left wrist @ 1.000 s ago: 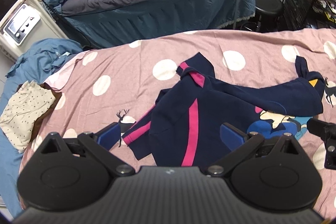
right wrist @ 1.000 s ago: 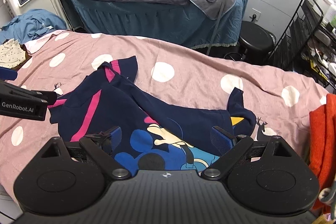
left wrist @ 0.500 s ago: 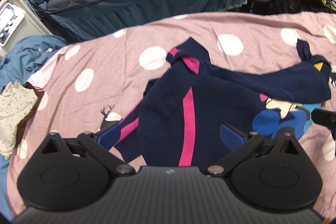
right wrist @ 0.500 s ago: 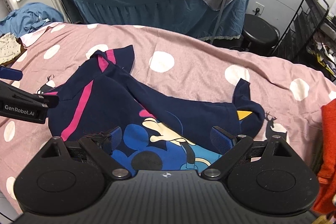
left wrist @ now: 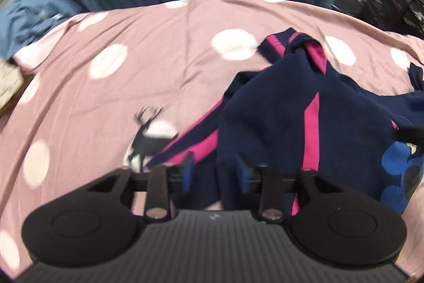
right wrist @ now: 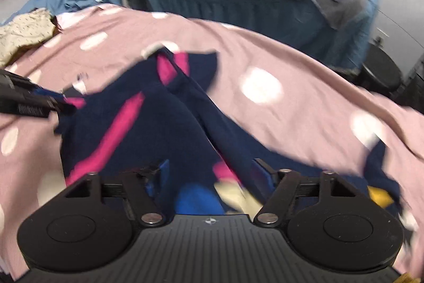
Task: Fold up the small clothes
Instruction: 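Grasp the navy shirt fabric with the left gripper while the right gripper grasps nearby fabric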
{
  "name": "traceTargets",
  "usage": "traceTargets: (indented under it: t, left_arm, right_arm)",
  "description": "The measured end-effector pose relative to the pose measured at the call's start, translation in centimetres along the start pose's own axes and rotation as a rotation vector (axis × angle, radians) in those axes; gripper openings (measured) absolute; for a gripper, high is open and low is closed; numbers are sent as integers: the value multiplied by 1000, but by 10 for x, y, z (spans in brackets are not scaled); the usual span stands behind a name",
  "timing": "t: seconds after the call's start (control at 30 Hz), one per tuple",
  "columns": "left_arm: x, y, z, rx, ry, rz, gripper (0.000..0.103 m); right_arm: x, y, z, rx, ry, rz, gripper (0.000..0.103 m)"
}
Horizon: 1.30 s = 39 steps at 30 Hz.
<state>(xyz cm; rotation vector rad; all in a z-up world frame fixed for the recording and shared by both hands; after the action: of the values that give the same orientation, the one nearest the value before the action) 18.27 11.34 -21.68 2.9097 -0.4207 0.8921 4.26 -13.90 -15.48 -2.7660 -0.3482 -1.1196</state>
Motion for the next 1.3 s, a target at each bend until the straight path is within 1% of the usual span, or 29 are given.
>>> traceTargets:
  t: [0.03, 0.07, 0.13, 0.2, 0.23, 0.27, 0.33, 0.37, 0.4, 0.43, 0.47, 0.5, 0.53, 0.57, 0.6, 0.63, 0.7, 0.87, 1.1, 1.2, 1.3]
  left_arm:
    - [3, 3, 4, 5, -9, 14, 59]
    - [7, 5, 9, 17, -19, 39, 60]
    - [9, 10, 10, 28, -22, 72, 61]
    - [10, 12, 11, 28, -24, 72, 70]
    - [10, 12, 12, 31, -26, 66, 77]
    - [9, 13, 14, 26, -29, 59, 80]
    - [7, 15, 16, 5, -31, 52, 80]
    - [6, 17, 18, 1, -37, 53, 80]
    - [5, 18, 21, 0, -40, 57, 80]
    - [4, 20, 23, -2, -41, 61, 79]
    - [4, 22, 25, -7, -43, 64, 75]
    - [3, 25, 27, -18, -47, 63, 70]
    - [3, 27, 28, -38, -52, 57, 53]
    - [2, 29, 29, -60, -62, 47, 34]
    - [1, 31, 29, -69, -74, 39, 31]
    - [1, 33, 29, -70, -77, 40, 30]
    - [2, 38, 25, -79, -64, 53, 26]
    - [7, 48, 12, -99, -50, 57, 9]
    - [-1, 56, -26, -155, -22, 48, 6]
    - [-12, 64, -44, -188, -23, 58, 6]
    - [-26, 73, -59, -193, -31, 88, 6]
  right_arm:
    - [9, -8, 15, 31, -9, 1, 103]
    - [16, -14, 27, 46, -19, 0, 101]
    - [24, -24, 48, 50, -29, -6, 101]
    - [25, -32, 64, 18, -72, -32, 99]
    - [25, -35, 68, 8, -86, -39, 98]
    - [24, -37, 70, 7, -93, -40, 97]
    - [23, -36, 72, 14, -105, -27, 86]
    - [22, -36, 74, 17, -104, -24, 73]
    - [21, -34, 75, 15, -108, -23, 57]
    - [20, -32, 74, 12, -114, -22, 51]
    - [20, -29, 73, 8, -118, -20, 39]
    - [21, -27, 70, 8, -118, -14, 17]
    - [21, -26, 70, 11, -113, -7, 10]
    - [22, -23, 68, 11, -107, 3, 5]
    - [22, -22, 65, 9, -100, 13, 4]
    - [23, -20, 61, 8, -96, 23, 3]
    - [24, -18, 56, 14, -89, 40, 3]
    - [26, -20, 47, 9, -86, 56, 2]
    - [18, -13, 16, -4, -97, 100, 2]
    - [10, -12, 0, 3, -109, 93, 2]
    - [2, -10, -18, 5, -105, 89, 2]
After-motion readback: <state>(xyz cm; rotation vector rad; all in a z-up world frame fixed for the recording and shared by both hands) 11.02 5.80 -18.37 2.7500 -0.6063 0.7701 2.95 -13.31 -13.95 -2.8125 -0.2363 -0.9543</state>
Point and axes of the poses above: each gripper's, at about its wrist camera, not at the fingertips, and z roughly the way its jaws point, y to its right, x to its top, the point moved 5 cm from there along z, roughly the way its jaws point, and after that the axes turned 10 degrees about y, right-handed, at the moved point
